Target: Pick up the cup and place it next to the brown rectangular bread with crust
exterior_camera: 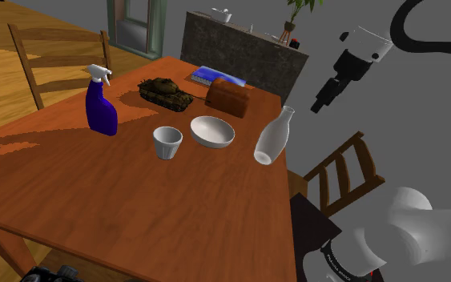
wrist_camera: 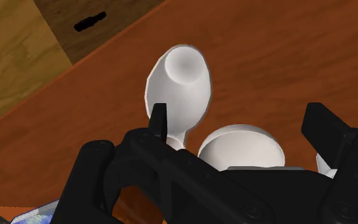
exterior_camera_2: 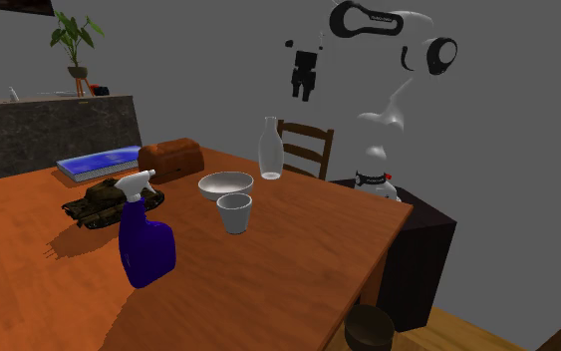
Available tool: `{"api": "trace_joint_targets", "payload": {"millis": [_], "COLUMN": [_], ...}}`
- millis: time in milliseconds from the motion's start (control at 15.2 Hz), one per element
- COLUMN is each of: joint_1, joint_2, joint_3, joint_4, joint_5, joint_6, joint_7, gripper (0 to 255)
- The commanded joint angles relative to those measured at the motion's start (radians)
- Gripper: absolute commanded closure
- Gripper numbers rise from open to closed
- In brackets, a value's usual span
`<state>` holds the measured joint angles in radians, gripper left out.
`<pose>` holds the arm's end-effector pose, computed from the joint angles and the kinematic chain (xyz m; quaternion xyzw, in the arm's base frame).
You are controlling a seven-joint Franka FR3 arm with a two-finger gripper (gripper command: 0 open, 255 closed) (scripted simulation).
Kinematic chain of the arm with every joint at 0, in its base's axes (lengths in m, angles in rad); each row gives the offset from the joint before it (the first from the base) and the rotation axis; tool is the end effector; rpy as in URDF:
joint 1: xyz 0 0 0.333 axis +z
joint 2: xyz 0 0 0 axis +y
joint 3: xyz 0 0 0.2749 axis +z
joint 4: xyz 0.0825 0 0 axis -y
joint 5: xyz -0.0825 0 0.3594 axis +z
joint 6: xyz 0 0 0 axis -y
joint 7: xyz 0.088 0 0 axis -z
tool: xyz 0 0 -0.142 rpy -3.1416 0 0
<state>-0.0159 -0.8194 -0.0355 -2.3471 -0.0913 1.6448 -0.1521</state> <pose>0.3140 -0.0305 0.5482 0.9962 0.0558 0.0549 0.0381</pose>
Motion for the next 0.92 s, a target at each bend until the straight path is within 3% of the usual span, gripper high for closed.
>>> {"api": "trace_joint_targets", "payload": {"millis": [0, 858], "joint_1": [0.000, 0.065], "joint_2": [0.000, 0.372], "joint_3": [0.000, 0.106], "joint_4": [0.000, 0.051], "joint_5": [0.000, 0.132], "joint_6": [0.000, 0.279], "joint_7": [0.000, 0.161], "gripper": [0, 0]}}
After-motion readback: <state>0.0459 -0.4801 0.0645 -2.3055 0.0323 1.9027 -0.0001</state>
